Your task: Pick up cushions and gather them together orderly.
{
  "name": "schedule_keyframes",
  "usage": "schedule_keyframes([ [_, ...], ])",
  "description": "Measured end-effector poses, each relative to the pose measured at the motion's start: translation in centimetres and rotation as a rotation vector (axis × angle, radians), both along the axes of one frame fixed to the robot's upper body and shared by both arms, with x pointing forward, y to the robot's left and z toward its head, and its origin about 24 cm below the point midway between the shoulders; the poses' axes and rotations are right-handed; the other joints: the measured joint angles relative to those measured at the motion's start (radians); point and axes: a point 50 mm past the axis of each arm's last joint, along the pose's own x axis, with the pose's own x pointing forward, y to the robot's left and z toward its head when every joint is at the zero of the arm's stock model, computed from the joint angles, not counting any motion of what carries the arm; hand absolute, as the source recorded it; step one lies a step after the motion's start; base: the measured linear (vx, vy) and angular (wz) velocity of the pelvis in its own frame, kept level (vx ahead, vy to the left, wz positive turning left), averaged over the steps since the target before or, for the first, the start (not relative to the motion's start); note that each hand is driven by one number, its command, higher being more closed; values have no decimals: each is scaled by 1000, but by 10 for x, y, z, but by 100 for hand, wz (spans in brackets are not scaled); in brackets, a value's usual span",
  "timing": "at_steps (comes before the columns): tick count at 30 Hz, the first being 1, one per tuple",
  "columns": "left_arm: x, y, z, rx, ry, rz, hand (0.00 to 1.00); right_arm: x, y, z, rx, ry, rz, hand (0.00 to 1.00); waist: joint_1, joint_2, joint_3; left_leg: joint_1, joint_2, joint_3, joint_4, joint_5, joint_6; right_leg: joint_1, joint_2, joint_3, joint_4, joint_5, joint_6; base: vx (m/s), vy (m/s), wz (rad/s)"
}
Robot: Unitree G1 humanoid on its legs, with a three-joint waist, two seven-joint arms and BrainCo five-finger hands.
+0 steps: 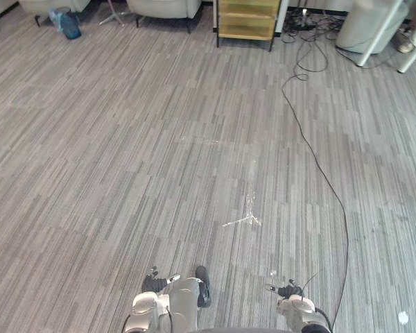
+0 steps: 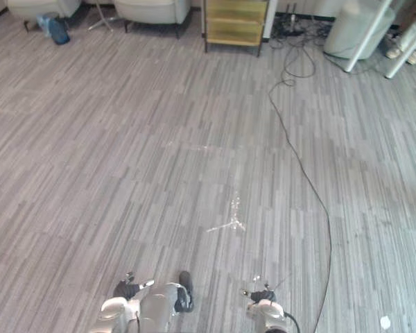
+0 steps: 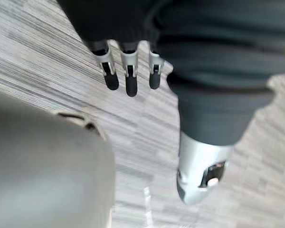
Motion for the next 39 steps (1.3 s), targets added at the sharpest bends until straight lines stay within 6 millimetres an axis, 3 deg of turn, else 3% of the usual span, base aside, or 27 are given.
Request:
schedule_keyframes([
  [1,0,0,-1,4,18,-24,0,-2,2,-1,5,5,2,0,-5,-8,3,56,-17,-15,-13,-23,-9,-90,-13,18,223,17,20,534,130,27],
  [2,-3,-1,-3,1,38,-32,0,-8,1,-2,4,16,-1,0,-17,-11,2,131,-31,-28,-42,-39,-9,-169,-23,10,388,-13,-19,545,83,32],
  [4,-4,-5,-4,-7,41,-33,0,-11,-6,0,-17,-7,-10,0,-36,4,7,264,-41,-47,-125,-52,-11,-292,-23,-40,451,-88,-88,534,58,29],
  [6,-1,-7,-3,-11,34,-36,0,-8,-9,3,-28,-32,-12,0,-53,7,8,359,-38,-75,-185,-67,-21,-406,-30,-123,336,-129,-129,496,-5,47],
  [8,-2,-9,-4,-19,42,-36,0,-8,-10,3,-23,-33,-23,0,-63,0,9,446,-29,-89,-248,-68,-23,-454,-32,-199,107,-110,-148,509,-97,60],
  [10,-3,-15,-5,-33,47,-38,0,-4,-11,4,-17,-51,-41,0,-86,5,9,528,-5,-117,-312,-109,-77,-474,-13,-247,-222,-6,-153,614,-179,75],
  [11,-4,-15,-6,-34,53,-39,0,-4,-10,4,-14,-48,-38,0,-84,-2,8,553,-7,-127,-327,-122,-88,-480,-7,-239,-306,29,-151,632,-231,65],
  [12,-9,-17,-8,-39,70,-40,0,-3,-12,4,-14,-50,-39,0,-93,7,9,597,3,-160,-339,-151,-97,-480,8,-211,-320,123,-168,687,-245,38],
  [13,-11,-18,-10,-42,81,-39,0,-1,-16,6,-27,-54,-36,0,-92,25,-1,617,20,-179,-334,-153,-100,-487,23,-197,-266,151,-187,838,-292,32],
  [14,-15,-22,-12,-53,101,-42,0,2,-20,7,-35,-61,-32,0,-90,64,-13,608,54,-199,-290,-149,-97,-500,41,-209,-201,126,-224,703,-241,13],
  [15,-16,-24,-13,-60,104,-42,0,3,-24,8,-48,-64,-33,0,-92,87,-17,590,77,-217,-232,-147,-99,-497,57,-222,-177,95,-238,681,-264,11],
  [16,-18,-26,-14,-67,110,-32,0,5,-28,10,-56,-65,-39,0,-91,113,-21,521,112,-235,-56,-120,-109,-474,75,-250,-157,47,-253,541,-228,9],
  [17,-18,-25,-14,-74,108,-10,0,4,-28,10,-57,-65,-38,0,-93,119,-16,446,130,-252,130,-47,-110,-441,89,-260,-156,14,-263,661,-273,4],
  [18,-17,-26,-13,-82,102,10,0,4,-26,9,-58,-62,-27,0,-89,128,-5,340,169,-261,379,122,-119,-371,115,-260,-193,-7,-277,654,-197,-6],
  [19,-18,-25,-13,-78,96,10,0,6,-24,10,-59,-65,-17,0,-80,135,-1,252,215,-238,563,109,-126,-297,151,-256,-240,-17,-287,769,-154,-22],
  [20,-15,-23,-11,-73,82,9,0,6,-20,9,-47,-63,-13,0,-78,133,1,204,236,-215,642,84,-127,-240,167,-246,-276,-21,-292,621,-56,-33],
  [21,-10,-19,-8,-57,59,1,0,7,-12,7,-25,-61,-5,0,-73,106,14,146,238,-179,677,47,-128,-159,170,-234,-333,-21,-292,585,-40,-28],
  [23,-3,-15,-3,-41,21,-13,0,10,-3,7,-4,-69,-5,0,-71,76,20,45,231,-114,581,-12,-122,-51,161,-216,-425,-16,-284,537,-37,-24],
  [25,3,-17,0,-40,-1,-21,0,12,-1,7,2,-76,-10,0,-58,77,22,-9,219,-78,395,-38,-114,5,151,-205,-467,-17,-272,477,71,-36],
  [26,5,-18,1,-40,-8,-28,0,12,-3,8,-5,-78,-17,0,-47,76,24,-23,180,-83,223,-28,-112,38,128,-192,-472,-41,-234,531,209,-37],
  [28,2,-23,-1,-52,4,-33,0,4,-9,6,-24,-57,-25,0,-41,100,15,-17,126,-145,-67,117,-133,69,118,-172,-464,-89,-175,413,239,-28],
  [29,1,-21,-2,-48,6,-29,0,0,-7,4,-21,-40,-25,0,-32,92,9,1,99,-147,-66,179,-125,92,94,-143,-455,-115,-148,405,257,-6],
  [31,3,-14,0,-29,2,-21,0,-2,3,2,3,-31,-15,0,-34,41,5,14,53,-124,-81,139,-114,99,45,-137,-463,-113,-148,445,246,-1],
  [35,-2,-7,-3,-22,24,-15,0,-1,11,2,20,-33,-3,0,-21,23,-2,50,43,-74,-28,61,-80,98,7,-87,-405,-91,-125,339,158,-26],
  [39,-13,-4,-8,-11,73,-37,0,-2,11,1,26,-29,23,0,-20,13,-22,175,25,-25,-110,29,-70,-32,-44,-38,-75,-31,-91,285,105,-33],
])
